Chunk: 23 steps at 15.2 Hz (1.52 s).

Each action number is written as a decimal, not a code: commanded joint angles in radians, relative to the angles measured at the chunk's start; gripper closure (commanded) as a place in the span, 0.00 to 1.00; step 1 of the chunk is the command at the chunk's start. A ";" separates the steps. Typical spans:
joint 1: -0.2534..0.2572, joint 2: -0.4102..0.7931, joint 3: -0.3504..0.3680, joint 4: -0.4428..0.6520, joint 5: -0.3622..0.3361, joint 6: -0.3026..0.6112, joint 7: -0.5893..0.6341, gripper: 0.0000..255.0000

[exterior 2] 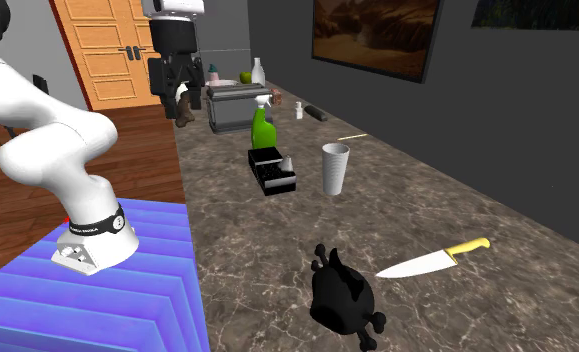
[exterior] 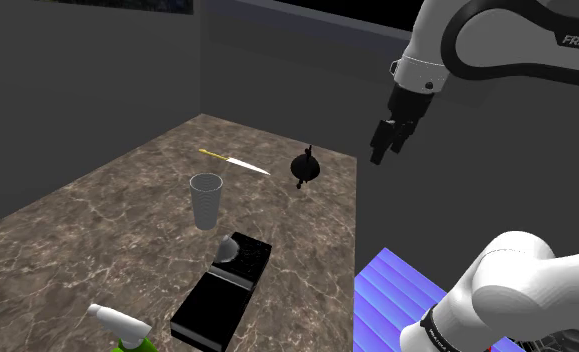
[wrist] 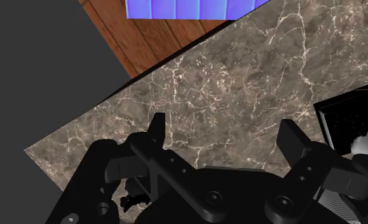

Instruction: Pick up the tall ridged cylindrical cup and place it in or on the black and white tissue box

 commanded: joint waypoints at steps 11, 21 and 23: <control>0.023 0.294 0.165 0.113 0.065 0.170 0.221 0.00; 0.036 0.659 0.300 0.358 0.007 0.268 0.454 0.00; 0.045 0.739 0.318 0.424 -0.020 0.274 0.503 0.00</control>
